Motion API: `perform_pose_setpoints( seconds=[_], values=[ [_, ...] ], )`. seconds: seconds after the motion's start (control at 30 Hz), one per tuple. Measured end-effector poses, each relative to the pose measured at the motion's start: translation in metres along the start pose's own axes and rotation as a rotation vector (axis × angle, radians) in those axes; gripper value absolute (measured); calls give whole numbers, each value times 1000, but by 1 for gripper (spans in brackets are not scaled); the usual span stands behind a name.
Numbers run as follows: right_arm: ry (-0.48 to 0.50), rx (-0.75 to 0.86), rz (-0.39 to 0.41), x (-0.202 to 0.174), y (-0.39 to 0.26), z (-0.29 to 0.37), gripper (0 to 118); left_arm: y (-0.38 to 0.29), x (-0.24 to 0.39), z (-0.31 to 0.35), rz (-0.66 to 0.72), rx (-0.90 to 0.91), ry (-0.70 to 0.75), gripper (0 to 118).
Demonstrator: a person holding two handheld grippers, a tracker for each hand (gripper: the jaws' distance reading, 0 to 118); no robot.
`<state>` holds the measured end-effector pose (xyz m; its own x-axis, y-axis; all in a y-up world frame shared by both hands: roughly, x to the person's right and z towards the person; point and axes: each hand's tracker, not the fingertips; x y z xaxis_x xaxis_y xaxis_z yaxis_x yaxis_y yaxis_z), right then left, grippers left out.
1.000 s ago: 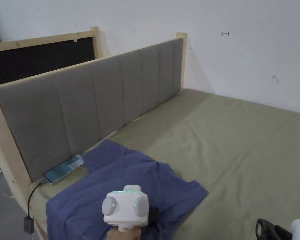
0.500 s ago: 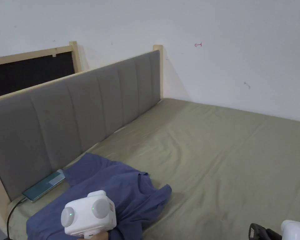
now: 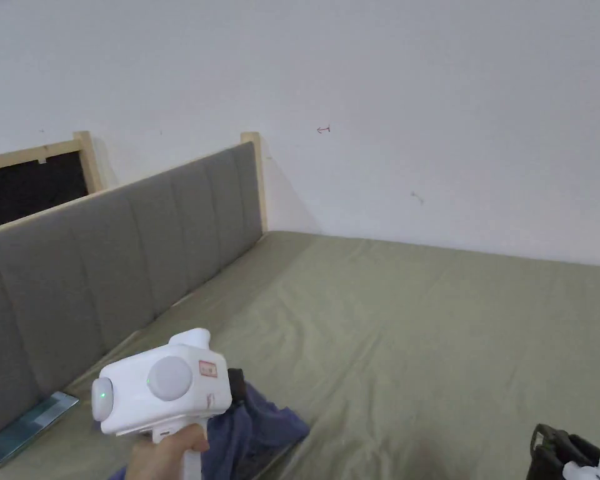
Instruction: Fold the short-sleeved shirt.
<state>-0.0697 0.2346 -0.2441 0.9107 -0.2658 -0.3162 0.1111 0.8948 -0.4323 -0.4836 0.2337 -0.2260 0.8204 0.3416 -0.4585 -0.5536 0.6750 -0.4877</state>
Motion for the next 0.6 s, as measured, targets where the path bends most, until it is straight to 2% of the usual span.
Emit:
perform_pose_setpoints(
  seconds=[0.1, 0.17, 0.33, 0.43, 0.53, 0.6],
  values=[
    [-44, 39, -40, 21, 10, 12, 0, 9, 78, 14, -109, 38, -172, 4],
    [-79, 75, -55, 37, 18, 25, 0, 0, 150, 36, -221, 43, -282, 4],
    [-191, 173, -107, 79, 37, 64, 0, -35, 269, 50, -400, -4, -599, 3],
    [-266, 219, -143, 108, 40, 89, 0, -84, 323, 43, -516, -64, -634, 3],
    [-340, 237, -170, 138, 37, 106, 0, -143, 354, 4, -523, -254, -692, 3],
    [-393, 218, -194, 155, 32, 111, 0, -191, 370, -29, -567, -355, -635, 3]
  ],
)
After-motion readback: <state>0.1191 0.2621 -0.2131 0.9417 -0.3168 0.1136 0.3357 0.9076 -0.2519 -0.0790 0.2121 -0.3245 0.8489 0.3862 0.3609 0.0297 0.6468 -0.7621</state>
